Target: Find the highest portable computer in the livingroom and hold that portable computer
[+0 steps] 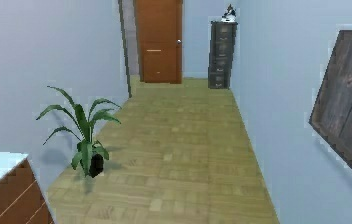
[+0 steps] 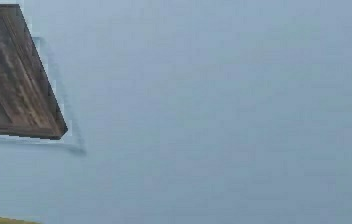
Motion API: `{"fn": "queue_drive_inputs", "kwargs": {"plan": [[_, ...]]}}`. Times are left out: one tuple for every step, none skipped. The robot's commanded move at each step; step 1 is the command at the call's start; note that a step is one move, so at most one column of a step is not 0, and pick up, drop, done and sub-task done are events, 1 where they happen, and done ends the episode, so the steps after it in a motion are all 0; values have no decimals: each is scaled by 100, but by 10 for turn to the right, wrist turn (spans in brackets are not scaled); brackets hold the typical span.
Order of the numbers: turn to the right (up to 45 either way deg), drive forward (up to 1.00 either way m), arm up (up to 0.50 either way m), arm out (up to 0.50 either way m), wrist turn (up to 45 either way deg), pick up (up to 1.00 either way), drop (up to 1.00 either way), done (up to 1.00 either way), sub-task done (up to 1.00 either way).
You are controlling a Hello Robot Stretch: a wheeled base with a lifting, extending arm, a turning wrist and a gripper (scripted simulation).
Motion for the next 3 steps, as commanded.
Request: {"fn": "queue_drive_inputs", "kwargs": {"plan": [[0, 100, 0, 0, 0, 0, 0, 0, 0], [30, 0, 0, 0, 0, 0, 0, 0, 0], [0, 80, 0, 0, 0, 0, 0, 0, 0]]}}
